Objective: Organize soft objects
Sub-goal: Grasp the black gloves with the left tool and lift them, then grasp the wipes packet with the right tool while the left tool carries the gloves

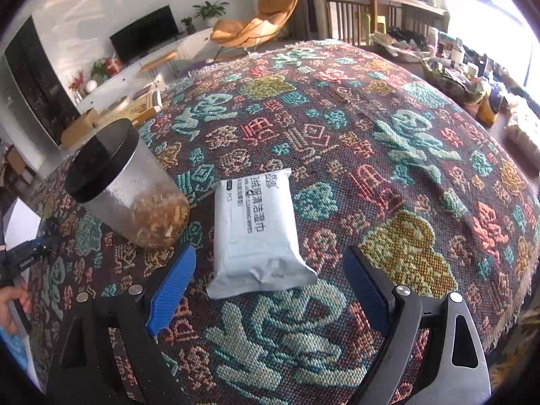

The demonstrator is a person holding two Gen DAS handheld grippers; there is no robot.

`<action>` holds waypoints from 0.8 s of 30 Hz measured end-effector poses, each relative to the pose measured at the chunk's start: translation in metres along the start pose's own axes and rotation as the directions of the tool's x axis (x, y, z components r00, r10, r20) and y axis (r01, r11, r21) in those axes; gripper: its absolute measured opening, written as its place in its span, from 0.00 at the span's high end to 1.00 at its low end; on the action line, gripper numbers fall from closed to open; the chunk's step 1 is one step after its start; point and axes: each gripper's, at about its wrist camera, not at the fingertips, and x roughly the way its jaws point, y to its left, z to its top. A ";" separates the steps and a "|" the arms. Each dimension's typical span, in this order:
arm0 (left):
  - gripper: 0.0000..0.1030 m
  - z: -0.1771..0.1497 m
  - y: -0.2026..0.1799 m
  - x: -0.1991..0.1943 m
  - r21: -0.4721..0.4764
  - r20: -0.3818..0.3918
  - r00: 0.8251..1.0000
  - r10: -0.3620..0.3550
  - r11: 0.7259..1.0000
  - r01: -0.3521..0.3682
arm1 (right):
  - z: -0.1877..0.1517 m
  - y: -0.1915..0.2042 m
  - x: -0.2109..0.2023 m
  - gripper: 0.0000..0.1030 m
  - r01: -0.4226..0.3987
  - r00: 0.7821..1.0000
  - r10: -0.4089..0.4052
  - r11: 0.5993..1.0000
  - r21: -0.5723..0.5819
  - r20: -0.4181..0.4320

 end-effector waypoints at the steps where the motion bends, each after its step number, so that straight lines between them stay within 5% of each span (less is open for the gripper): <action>1: 0.64 -0.001 -0.001 -0.003 -0.016 0.003 1.000 -0.014 1.000 0.014 | 0.007 0.008 0.015 0.12 0.020 0.999 -0.022 0.999 -0.045 -0.042; 3: 0.64 -0.004 -0.003 -0.013 -0.035 0.014 0.999 -0.032 0.999 0.032 | 0.014 0.016 0.048 0.13 0.139 0.976 -0.158 0.981 -0.133 -0.148; 5: 0.64 -0.006 -0.002 -0.026 -0.058 0.028 0.998 -0.050 0.997 0.051 | 0.014 0.001 0.064 0.22 0.061 0.968 -0.071 0.997 -0.047 -0.239; 6: 0.64 -0.007 0.000 -0.033 -0.070 0.038 0.998 -0.059 0.996 0.062 | 0.017 -0.003 0.061 0.39 0.055 0.972 -0.057 0.998 -0.018 -0.228; 8: 0.64 -0.009 0.005 -0.050 -0.087 0.066 0.996 -0.065 0.994 0.071 | 0.027 -0.002 0.050 0.45 0.095 0.976 -0.100 0.995 -0.036 -0.193; 14: 0.64 -0.006 0.027 -0.109 -0.163 0.149 0.983 -0.107 0.978 0.131 | 0.082 0.015 -0.025 0.46 0.082 0.996 -0.082 0.997 0.002 0.020; 20: 0.64 -0.037 0.077 -0.202 -0.192 0.229 0.973 -0.030 0.978 0.075 | 0.085 0.150 -0.104 0.46 -0.169 0.981 0.184 0.966 -0.195 0.062; 24: 0.64 -0.085 0.131 -0.251 -0.252 0.208 0.968 0.140 0.964 -0.085 | 0.038 0.283 -0.129 0.46 -0.403 0.910 0.413 0.856 -0.323 -0.041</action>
